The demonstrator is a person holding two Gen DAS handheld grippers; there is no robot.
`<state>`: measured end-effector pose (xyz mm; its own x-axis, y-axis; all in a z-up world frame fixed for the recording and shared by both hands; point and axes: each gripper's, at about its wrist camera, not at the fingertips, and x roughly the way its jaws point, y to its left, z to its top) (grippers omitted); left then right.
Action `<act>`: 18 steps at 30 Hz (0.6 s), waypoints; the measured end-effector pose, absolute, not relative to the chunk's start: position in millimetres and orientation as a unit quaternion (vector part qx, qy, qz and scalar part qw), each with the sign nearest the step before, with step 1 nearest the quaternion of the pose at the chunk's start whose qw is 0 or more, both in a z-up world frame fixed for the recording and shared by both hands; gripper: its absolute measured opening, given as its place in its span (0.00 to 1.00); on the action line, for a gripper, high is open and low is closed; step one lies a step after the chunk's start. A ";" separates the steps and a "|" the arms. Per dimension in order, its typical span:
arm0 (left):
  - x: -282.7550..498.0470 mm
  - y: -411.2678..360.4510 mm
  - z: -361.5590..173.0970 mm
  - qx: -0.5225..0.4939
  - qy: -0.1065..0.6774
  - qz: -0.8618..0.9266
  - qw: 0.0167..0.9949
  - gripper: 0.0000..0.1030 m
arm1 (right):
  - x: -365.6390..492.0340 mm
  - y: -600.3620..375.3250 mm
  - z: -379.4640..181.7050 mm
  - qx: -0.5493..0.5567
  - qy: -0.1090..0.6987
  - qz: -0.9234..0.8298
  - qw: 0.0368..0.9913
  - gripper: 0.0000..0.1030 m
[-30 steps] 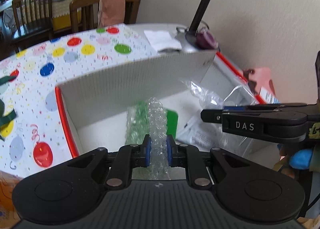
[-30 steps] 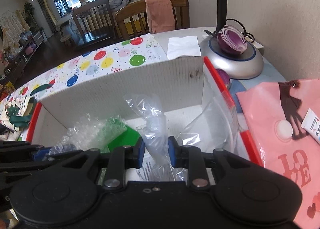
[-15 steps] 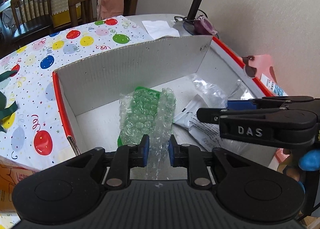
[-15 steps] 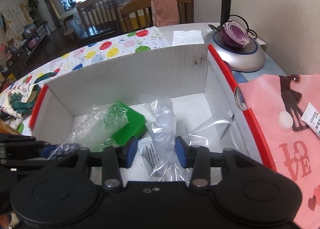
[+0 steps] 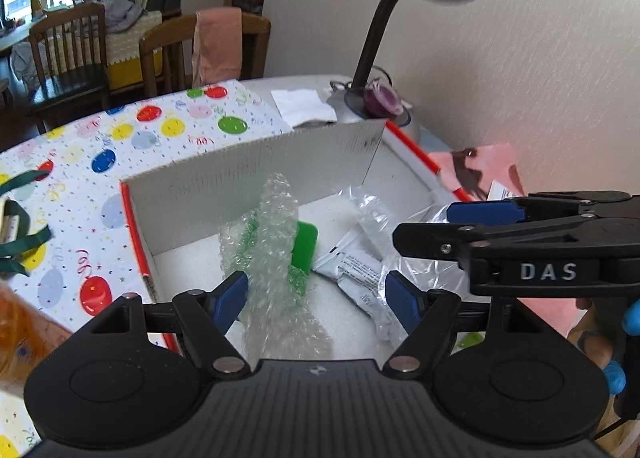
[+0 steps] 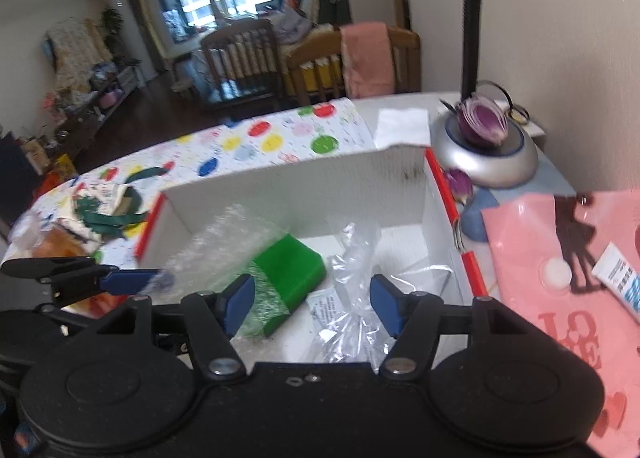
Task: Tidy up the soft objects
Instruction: 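Open the left gripper over the box while the right gripper releases the bag, then withdraw both open grippers from the box back over the soft items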
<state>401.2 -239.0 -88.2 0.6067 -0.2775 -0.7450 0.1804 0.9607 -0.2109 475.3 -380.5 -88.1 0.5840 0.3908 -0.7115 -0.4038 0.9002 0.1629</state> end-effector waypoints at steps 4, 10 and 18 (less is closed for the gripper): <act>383.3 -237.7 -73.7 -0.054 0.407 -0.122 0.904 0.73 | 458.9 -381.2 -71.7 -0.010 0.377 0.244 0.893 0.63; 355.3 -229.4 -52.7 -0.052 0.380 -0.115 0.916 0.73 | 435.0 -379.7 -52.6 0.005 0.357 0.266 0.895 0.66; 311.5 -194.4 -22.4 -0.059 0.343 -0.112 0.931 0.73 | 396.5 -356.3 -31.6 0.014 0.326 0.285 0.901 0.74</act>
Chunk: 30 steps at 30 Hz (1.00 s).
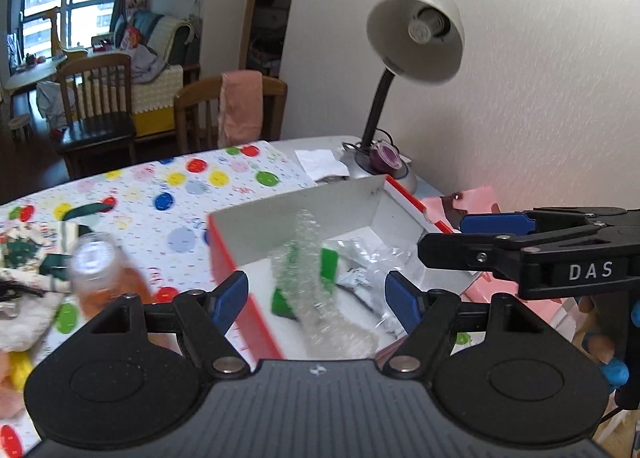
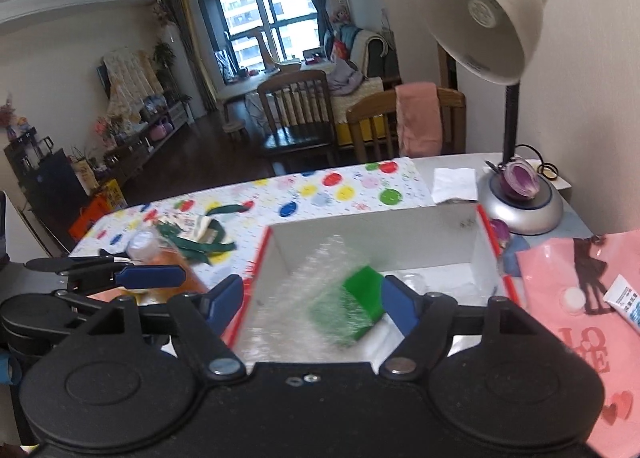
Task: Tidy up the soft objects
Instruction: 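Withdraw both open grippers from the box back over the soft items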
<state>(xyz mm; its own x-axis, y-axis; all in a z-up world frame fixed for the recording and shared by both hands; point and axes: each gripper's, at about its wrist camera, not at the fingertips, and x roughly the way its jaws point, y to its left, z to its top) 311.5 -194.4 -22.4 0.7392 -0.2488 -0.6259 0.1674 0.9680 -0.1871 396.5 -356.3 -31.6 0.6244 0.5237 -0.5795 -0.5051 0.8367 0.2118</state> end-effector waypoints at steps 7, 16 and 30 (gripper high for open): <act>272.2 -142.8 -10.8 -0.063 0.331 -0.099 0.936 0.81 | 361.4 -317.1 -18.9 0.023 0.310 0.302 0.901 0.81; 225.8 -66.6 -16.2 -0.079 0.327 -0.077 0.939 0.90 | 330.9 -247.5 -22.1 0.014 0.314 0.326 0.892 0.88; 179.9 25.1 -28.3 -0.086 0.302 -0.023 0.949 0.99 | 305.1 -150.2 -33.9 -0.001 0.318 0.352 0.880 0.98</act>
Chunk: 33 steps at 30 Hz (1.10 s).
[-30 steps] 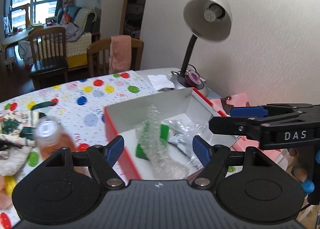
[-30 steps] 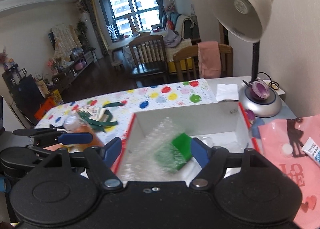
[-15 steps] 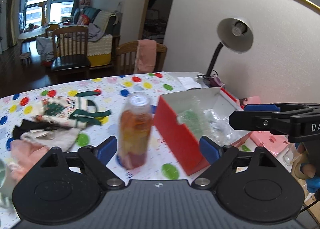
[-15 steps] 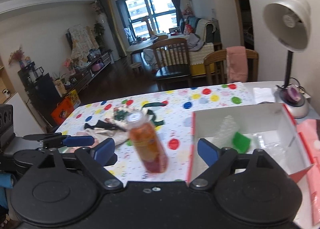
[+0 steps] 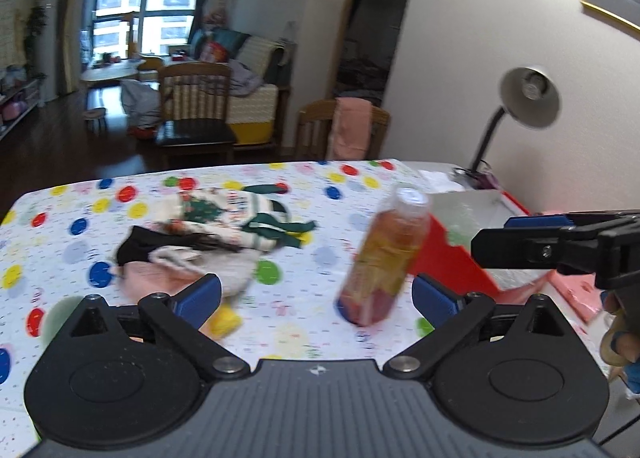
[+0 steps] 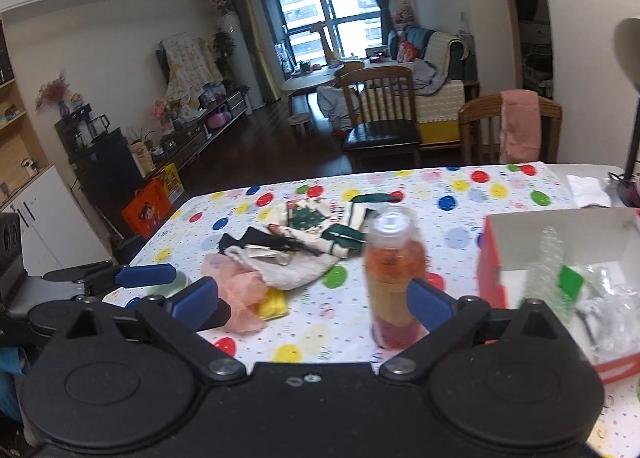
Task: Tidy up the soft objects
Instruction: 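Withdraw both open grippers from the box back over the soft items, then grasp the pink mesh bath puff with the left gripper while the right gripper grasps the black mask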
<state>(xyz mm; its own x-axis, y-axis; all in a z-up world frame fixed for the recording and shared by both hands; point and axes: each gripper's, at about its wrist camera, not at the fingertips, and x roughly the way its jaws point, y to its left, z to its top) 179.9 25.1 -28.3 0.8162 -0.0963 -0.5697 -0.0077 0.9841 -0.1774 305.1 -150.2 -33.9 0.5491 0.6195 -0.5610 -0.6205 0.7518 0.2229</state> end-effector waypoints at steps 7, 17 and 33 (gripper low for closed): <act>175.1 66.4 -52.5 -0.098 0.294 0.033 0.950 1.00 | 318.4 -92.0 -36.5 -0.021 0.327 0.367 0.871 0.98; 185.0 91.2 -97.3 -0.054 0.307 0.073 0.947 1.00 | 355.2 -24.3 -56.6 -0.049 0.359 0.380 0.851 0.98; 245.0 90.7 -140.1 0.017 0.357 0.094 0.929 0.99 | 416.9 45.0 -97.9 -0.103 0.399 0.352 0.841 0.98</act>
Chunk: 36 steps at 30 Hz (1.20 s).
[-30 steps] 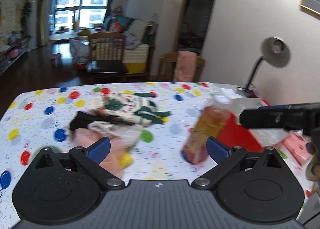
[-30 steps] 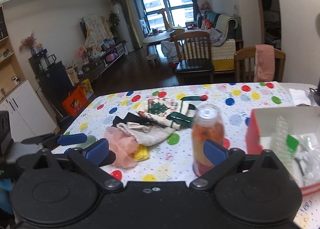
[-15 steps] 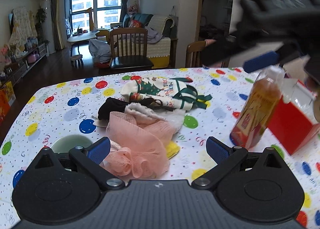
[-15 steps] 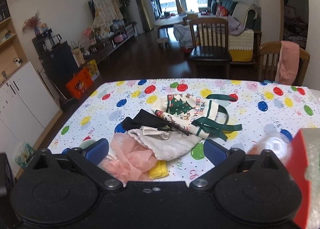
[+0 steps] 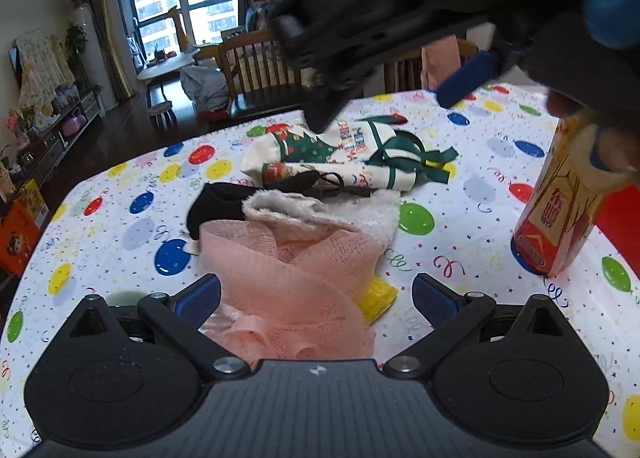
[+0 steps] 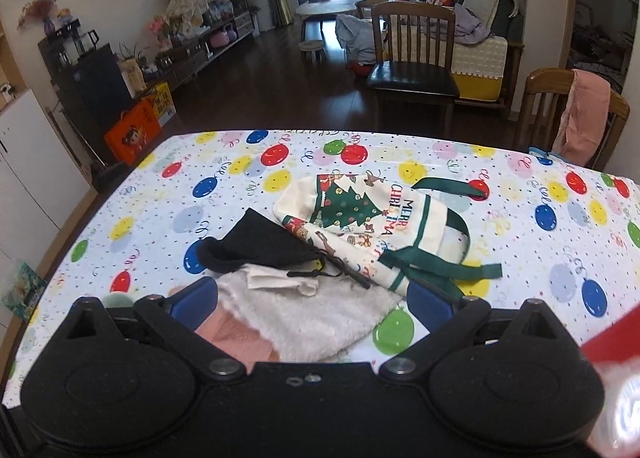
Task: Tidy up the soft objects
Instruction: 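Grasp the pink mesh bath puff with the left gripper while the right gripper grasps the black mask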
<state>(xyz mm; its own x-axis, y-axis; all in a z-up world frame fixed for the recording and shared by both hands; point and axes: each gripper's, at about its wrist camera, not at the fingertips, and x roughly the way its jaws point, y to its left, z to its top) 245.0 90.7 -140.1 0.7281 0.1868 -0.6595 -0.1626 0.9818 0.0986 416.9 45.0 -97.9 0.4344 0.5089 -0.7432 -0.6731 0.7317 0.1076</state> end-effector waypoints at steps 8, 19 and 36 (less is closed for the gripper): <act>257.9 89.9 -158.8 0.026 0.380 0.099 0.919 0.99 | 442.8 68.2 -121.7 -0.139 0.401 0.327 0.844 0.94; 262.6 91.7 -167.5 0.026 0.392 0.117 0.912 0.66 | 429.2 128.4 -127.6 -0.178 0.391 0.438 0.790 0.85; 246.8 105.7 -161.0 -0.006 0.371 0.129 0.920 0.29 | 416.3 187.3 -164.6 -0.266 0.415 0.433 0.754 0.31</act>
